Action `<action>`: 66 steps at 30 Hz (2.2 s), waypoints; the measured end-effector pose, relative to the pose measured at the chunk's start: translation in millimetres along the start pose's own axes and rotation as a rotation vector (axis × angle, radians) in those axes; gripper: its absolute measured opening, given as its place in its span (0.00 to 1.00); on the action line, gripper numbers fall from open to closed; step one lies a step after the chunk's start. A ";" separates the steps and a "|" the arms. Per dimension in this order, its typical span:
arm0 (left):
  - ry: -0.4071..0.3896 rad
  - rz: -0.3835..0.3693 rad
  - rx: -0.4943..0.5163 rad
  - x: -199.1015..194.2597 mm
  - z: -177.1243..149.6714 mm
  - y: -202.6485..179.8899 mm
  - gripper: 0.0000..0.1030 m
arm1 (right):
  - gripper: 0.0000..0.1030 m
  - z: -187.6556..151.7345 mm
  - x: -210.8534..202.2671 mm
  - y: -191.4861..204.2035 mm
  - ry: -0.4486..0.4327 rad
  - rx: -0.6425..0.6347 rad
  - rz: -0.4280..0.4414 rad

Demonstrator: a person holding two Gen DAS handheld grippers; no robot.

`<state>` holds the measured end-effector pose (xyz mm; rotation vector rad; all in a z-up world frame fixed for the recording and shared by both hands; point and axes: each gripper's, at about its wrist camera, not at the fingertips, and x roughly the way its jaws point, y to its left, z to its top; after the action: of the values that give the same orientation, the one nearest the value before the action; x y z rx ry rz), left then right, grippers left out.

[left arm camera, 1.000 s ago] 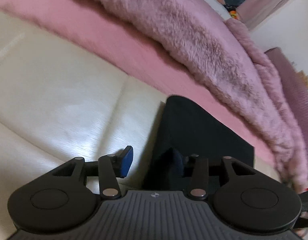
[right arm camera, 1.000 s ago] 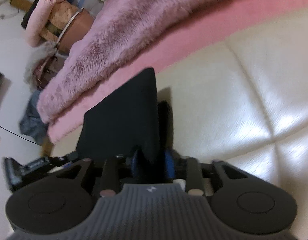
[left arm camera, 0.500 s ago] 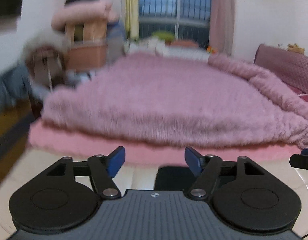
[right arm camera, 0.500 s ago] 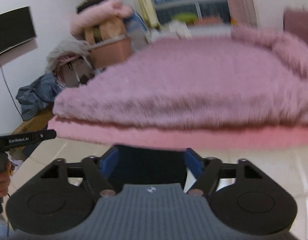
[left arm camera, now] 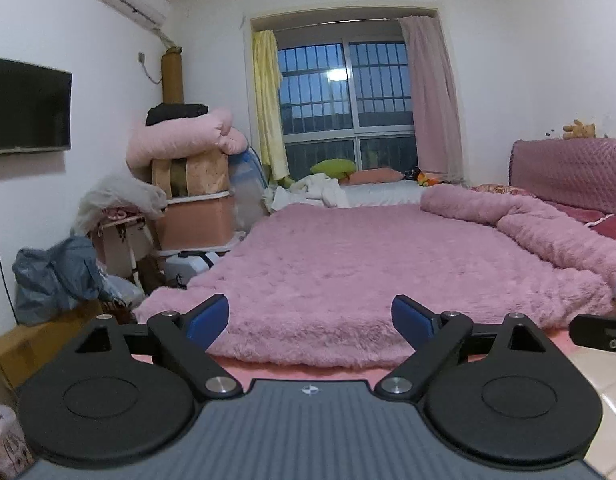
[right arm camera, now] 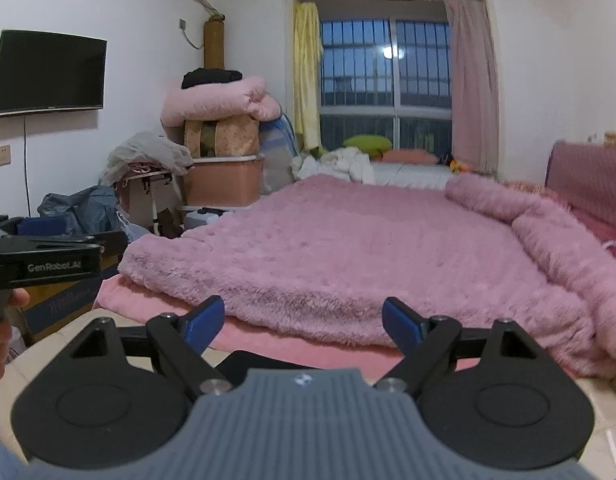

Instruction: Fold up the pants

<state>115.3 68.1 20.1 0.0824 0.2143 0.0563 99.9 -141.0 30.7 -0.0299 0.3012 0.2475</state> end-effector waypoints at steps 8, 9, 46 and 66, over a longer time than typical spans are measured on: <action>0.147 -0.031 -0.008 -24.5 -29.2 -2.0 1.00 | 0.80 -23.9 -47.5 13.6 0.017 -0.003 -0.077; 0.162 -0.030 -0.004 -27.6 -35.1 -2.1 1.00 | 0.80 -29.6 -49.4 14.4 0.029 0.009 -0.076; 0.504 -0.067 0.011 3.0 -116.0 -26.3 1.00 | 0.80 -118.0 20.4 23.8 0.410 0.052 -0.051; 0.503 -0.067 0.009 0.0 -112.6 -26.3 1.00 | 0.80 -119.4 18.7 25.6 0.407 0.050 -0.049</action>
<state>92.3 50.5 -91.8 0.0691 0.7196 0.0085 76.3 -119.7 -88.7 -0.0386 0.7107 0.1838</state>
